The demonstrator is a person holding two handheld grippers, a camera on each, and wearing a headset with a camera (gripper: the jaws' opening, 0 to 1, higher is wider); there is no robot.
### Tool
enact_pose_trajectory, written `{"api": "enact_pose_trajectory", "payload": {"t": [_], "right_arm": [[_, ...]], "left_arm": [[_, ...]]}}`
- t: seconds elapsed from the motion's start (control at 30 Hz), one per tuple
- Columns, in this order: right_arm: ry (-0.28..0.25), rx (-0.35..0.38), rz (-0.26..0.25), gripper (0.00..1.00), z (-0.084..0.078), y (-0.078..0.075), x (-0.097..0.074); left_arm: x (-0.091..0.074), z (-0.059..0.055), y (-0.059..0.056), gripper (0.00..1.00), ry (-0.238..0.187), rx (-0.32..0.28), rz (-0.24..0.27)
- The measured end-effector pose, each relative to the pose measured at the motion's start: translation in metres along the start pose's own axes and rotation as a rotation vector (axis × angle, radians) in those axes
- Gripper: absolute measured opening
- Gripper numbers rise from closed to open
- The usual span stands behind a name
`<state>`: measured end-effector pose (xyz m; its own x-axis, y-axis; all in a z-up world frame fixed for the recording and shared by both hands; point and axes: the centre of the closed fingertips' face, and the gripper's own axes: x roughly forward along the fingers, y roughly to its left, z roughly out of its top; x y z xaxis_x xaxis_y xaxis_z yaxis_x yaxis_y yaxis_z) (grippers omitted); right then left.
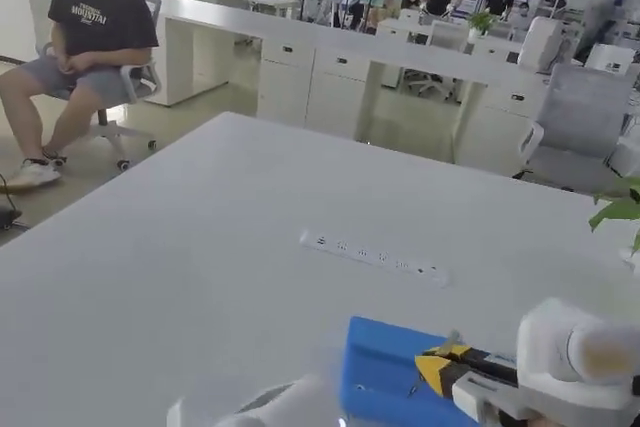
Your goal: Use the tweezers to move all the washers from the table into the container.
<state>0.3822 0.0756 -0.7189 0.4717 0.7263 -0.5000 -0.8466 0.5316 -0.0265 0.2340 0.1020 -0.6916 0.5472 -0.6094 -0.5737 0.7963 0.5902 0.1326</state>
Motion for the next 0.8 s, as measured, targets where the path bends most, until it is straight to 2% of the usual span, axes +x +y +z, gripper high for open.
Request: {"api": "enact_pose_trajectory", "payload": {"t": [0.1, 0.17, 0.2, 0.27, 0.43, 0.6, 0.67, 0.73, 0.8], "right_arm": [[0.015, -0.041, 0.043, 0.02, -0.002, 0.019, -0.012], [0.047, -0.087, 0.081, 0.02, -0.009, 0.033, -0.019], [0.082, -0.108, 0.097, 0.03, -0.016, 0.040, -0.023], [0.086, -0.130, 0.100, 0.02, -0.020, 0.048, -0.028], [0.119, -0.166, 0.153, 0.03, -0.033, 0.072, -0.042], [0.151, -0.224, 0.197, 0.03, -0.044, 0.094, -0.053], [0.168, -0.239, 0.221, 0.03, -0.050, 0.102, -0.056], [0.192, -0.276, 0.241, 0.03, -0.057, 0.109, -0.058], [0.213, -0.309, 0.252, 0.03, -0.061, 0.113, -0.060]], "left_arm": [[0.000, 0.009, 0.001, 0.42, -0.021, 0.018, -0.016], [-0.001, 0.014, 0.001, 0.37, -0.027, 0.037, -0.029], [-0.001, 0.016, 0.001, 0.34, -0.030, 0.049, -0.033], [-0.001, 0.022, 0.000, 0.29, -0.044, 0.062, -0.039], [0.000, 0.033, -0.008, 0.27, -0.087, 0.059, -0.097], [0.004, 0.039, -0.012, 0.22, -0.093, 0.086, -0.125], [0.005, 0.042, -0.019, 0.16, -0.094, 0.093, -0.167], [0.007, 0.044, -0.022, 0.10, -0.097, 0.108, -0.185], [0.010, 0.042, -0.026, 0.11, -0.084, 0.124, -0.209]]}}
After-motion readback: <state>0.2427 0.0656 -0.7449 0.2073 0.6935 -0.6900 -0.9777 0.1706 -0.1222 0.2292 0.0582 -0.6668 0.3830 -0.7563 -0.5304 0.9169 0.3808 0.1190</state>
